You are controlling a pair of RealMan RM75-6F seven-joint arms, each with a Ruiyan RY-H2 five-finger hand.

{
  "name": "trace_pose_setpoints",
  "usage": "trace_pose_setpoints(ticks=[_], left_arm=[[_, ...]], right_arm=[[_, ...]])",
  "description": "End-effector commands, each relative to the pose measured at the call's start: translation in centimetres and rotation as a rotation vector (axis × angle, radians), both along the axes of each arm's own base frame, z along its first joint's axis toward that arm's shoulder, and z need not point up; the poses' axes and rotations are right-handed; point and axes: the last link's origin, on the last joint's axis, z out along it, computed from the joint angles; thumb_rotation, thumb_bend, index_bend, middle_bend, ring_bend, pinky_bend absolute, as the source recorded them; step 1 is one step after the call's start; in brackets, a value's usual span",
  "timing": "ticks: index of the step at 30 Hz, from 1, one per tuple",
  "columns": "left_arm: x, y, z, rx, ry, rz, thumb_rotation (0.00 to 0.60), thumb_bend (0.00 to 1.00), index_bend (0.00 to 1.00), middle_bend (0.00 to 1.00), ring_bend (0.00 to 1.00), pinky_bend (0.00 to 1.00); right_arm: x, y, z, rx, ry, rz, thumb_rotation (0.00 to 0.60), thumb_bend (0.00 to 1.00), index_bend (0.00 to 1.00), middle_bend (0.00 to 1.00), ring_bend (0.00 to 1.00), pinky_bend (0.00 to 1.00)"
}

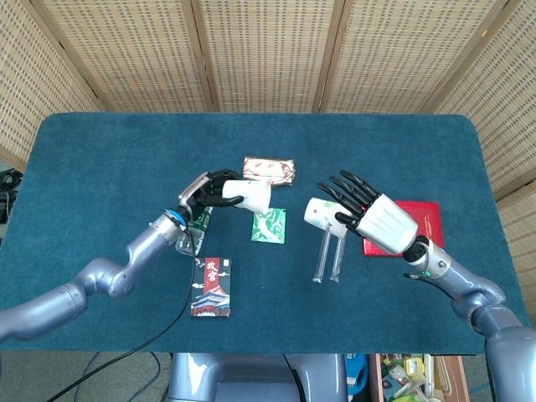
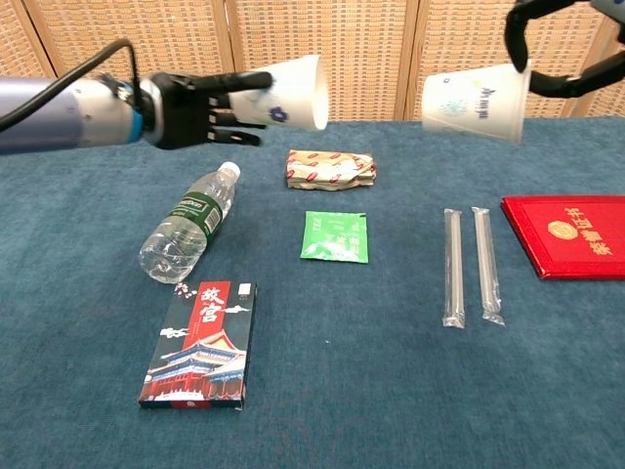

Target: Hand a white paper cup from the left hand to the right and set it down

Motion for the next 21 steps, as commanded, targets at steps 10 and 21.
trace_pose_setpoints(ticks=[10, 21], left_arm=[[-11.5, 1.8, 10.4, 0.333, 0.789, -0.215, 0.6, 0.2, 0.46, 0.4, 0.49, 0.5], [-15.6, -0.3, 9.9, 0.377, 1.174, -0.269, 0.6, 0.2, 0.46, 0.4, 0.49, 0.5]], right_arm=[[-2.7, -0.1, 0.8, -0.005, 0.453, 0.034, 0.6, 0.54, 0.69, 0.0, 0.0, 0.19], [-0.2, -0.9, -1.8, -0.036, 0.729, 0.06, 0.6, 0.54, 0.69, 0.0, 0.0, 0.21]])
